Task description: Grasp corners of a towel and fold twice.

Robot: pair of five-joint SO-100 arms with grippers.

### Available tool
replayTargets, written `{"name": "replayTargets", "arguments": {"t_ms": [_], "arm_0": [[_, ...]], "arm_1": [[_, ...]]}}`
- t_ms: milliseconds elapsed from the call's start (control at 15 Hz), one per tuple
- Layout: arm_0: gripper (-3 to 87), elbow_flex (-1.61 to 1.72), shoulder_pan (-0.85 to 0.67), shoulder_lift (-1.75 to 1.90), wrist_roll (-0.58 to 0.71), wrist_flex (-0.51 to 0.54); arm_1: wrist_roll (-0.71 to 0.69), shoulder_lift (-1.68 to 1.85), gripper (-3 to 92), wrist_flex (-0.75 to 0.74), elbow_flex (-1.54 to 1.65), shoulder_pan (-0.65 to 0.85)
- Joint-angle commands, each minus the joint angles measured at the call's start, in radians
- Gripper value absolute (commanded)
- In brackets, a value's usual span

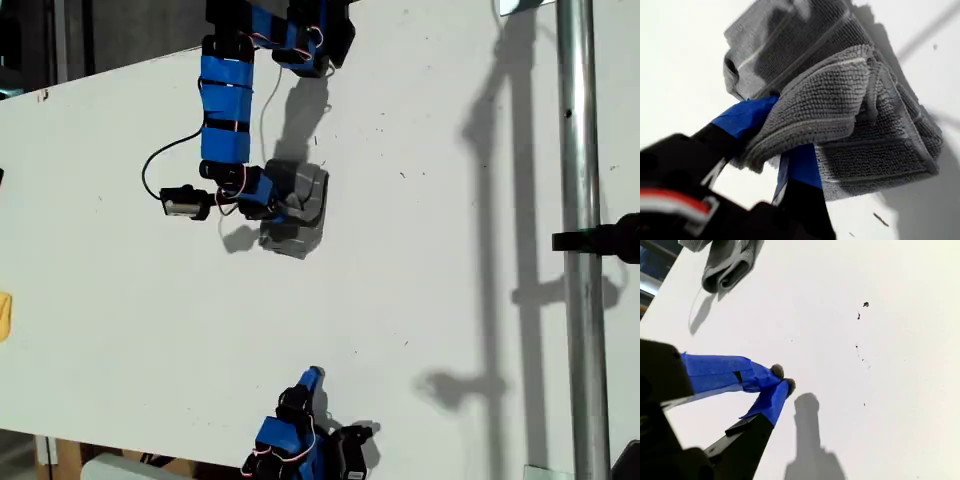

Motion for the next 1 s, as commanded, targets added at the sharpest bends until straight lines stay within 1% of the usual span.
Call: {"name": "replayTargets", "arguments": {"t_ms": [0,67,133,200,267,333,400,467,533,600,667,733,800,867,933], "arm_0": [[-2.6,0.006,0.005,0.002,0.000,-0.014],[-2.6,0.006,0.006,0.002,0.000,-0.014],[-2.6,0.006,0.006,0.002,-0.002,-0.014],[-2.6,0.006,0.006,0.002,-0.006,-0.014],[-2.4,0.006,0.003,0.002,-0.011,-0.014],[-2.4,0.006,0.002,0.002,-0.026,-0.014],[0.3,0.006,0.002,0.002,-0.026,-0.014],[4.2,0.006,0.002,0.002,0.003,-0.014],[4.3,0.006,0.005,0.002,0.012,-0.014],[4.3,0.006,0.008,0.002,0.028,-0.012],[4.3,0.006,0.015,0.002,0.041,-0.012],[4.3,0.006,0.020,0.002,0.089,-0.012],[4.2,0.006,0.017,0.002,0.244,-0.012],[3.7,0.006,0.017,0.002,0.442,-0.015],[3.7,0.006,0.018,0.002,0.442,-0.015]], "arm_1": [[-0.012,0.014,25.6,-0.051,-0.091,0.014],[-0.066,0.038,46.9,-0.055,-0.126,0.018],[-0.067,0.114,34.2,-0.075,-0.120,0.032],[-0.126,0.222,33.9,-0.132,-0.077,0.052],[-0.210,0.347,30.0,-0.232,0.005,0.074],[-0.224,0.430,24.7,-0.224,0.049,0.112],[-0.225,0.509,21.8,-0.184,0.107,0.147],[-0.225,0.626,18.3,-0.178,0.222,0.167],[-0.190,0.767,12.4,-0.169,0.377,0.192],[-0.161,0.937,3.0,-0.149,0.549,0.206],[-0.074,1.121,-0.2,-0.109,0.721,0.212],[0.006,1.321,-0.2,-0.049,0.891,0.202],[0.083,1.520,-0.3,0.035,1.039,0.175],[0.156,1.707,-0.3,0.160,1.140,0.152],[0.221,1.907,-0.3,0.282,1.221,0.132]]}}
